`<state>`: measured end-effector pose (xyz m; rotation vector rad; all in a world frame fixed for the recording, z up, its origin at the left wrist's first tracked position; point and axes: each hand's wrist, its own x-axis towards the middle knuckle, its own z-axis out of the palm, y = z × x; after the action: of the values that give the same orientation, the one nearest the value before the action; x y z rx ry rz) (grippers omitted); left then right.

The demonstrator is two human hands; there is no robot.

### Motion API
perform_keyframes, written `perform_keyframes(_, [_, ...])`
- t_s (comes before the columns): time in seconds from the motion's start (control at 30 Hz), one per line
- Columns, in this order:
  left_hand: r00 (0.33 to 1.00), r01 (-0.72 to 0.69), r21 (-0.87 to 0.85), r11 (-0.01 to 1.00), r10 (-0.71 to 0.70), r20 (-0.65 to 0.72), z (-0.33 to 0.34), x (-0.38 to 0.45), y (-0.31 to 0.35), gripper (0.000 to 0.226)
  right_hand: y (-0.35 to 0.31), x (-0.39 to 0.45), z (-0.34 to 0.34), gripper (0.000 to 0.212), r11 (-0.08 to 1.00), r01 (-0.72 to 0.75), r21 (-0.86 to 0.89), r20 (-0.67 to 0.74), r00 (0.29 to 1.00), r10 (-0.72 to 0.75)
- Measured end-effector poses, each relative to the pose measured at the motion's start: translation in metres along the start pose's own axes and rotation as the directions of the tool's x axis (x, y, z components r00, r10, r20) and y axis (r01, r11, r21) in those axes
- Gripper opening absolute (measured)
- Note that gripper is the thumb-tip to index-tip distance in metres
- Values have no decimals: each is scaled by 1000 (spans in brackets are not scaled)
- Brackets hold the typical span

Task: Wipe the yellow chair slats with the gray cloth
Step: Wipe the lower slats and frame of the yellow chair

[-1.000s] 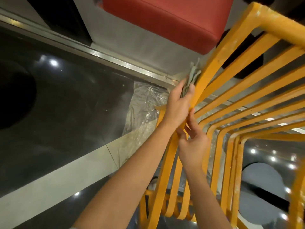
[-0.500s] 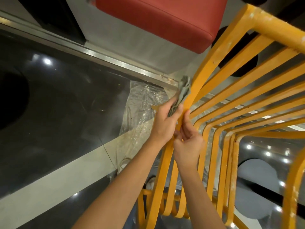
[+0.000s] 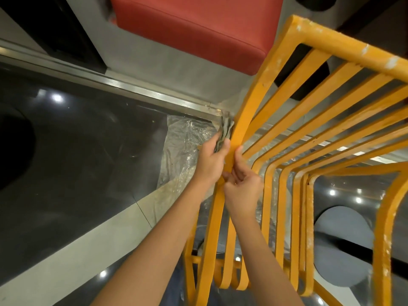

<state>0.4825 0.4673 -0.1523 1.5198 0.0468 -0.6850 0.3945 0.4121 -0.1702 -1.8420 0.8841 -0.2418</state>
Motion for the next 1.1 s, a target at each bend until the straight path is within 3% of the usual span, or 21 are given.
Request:
perform_keyframes(0.07, [999,40,2,999,-40,11,-1,15,9,30,2,0,1,79,999,-31,11,20,999,31])
perform_keyframes(0.17, [998,-61,-16,998,62,27,7,30,39,23,-9,1,-4,73,998,-40,-54,47,998,42])
perform_keyframes(0.27, [990,-140,-151,979,134,-45,12,23,57,22,-41,8,-24,44,989,-50,-138,-50,998,43])
perform_keyframes(0.33, [976,-198,-177,964,177,-127,9,6,59,26,-69,16,-40,27,1000,3,23,-196,981,1])
perform_keyframes(0.4, [946,-307,-44,951,300,-124,8,-12,57,34,-95,23,-48,32,965,9,261,-151,988,32])
perform_keyframes(0.47, [902,-429,128,894,431,17,17,-26,59,46,-114,28,-45,51,845,-103,525,77,994,73])
perform_keyframes(0.53, [863,-504,263,823,470,186,28,-36,65,58,-127,30,-41,53,704,-205,680,185,977,107])
perform_keyframes(0.6, [865,-444,151,883,378,331,29,-41,67,66,-128,33,-42,38,657,-217,722,133,975,176])
perform_keyframes(0.67, [864,-220,-137,966,258,431,16,-40,72,68,-117,37,-50,29,684,-163,711,24,978,208])
perform_keyframes(0.73, [913,-135,-296,946,235,334,1,-31,73,57,-104,44,-59,21,824,-2,566,-129,987,91])
perform_keyframes(0.77, [949,-150,-317,937,227,220,-4,-25,73,50,-99,48,-64,19,909,135,394,-211,976,-54])
perform_keyframes(0.83, [983,-174,-276,945,183,6,-8,-6,71,39,-91,59,-70,24,914,403,39,-242,892,-382])
perform_keyframes(0.9, [984,-174,-224,959,161,-75,-4,15,71,37,-88,75,-68,38,780,605,-157,-148,767,-624])
perform_keyframes(0.97, [986,-168,-263,950,160,-51,6,35,73,45,-84,93,-57,41,579,755,-309,-7,606,-795])
perform_keyframes(1.0, [987,-154,-323,934,157,-19,12,42,75,51,-79,101,-50,40,483,782,-393,59,546,-836])
perform_keyframes(1.1, [991,-71,-493,867,119,67,24,53,78,66,-56,117,-40,35,303,764,-570,154,461,-874])
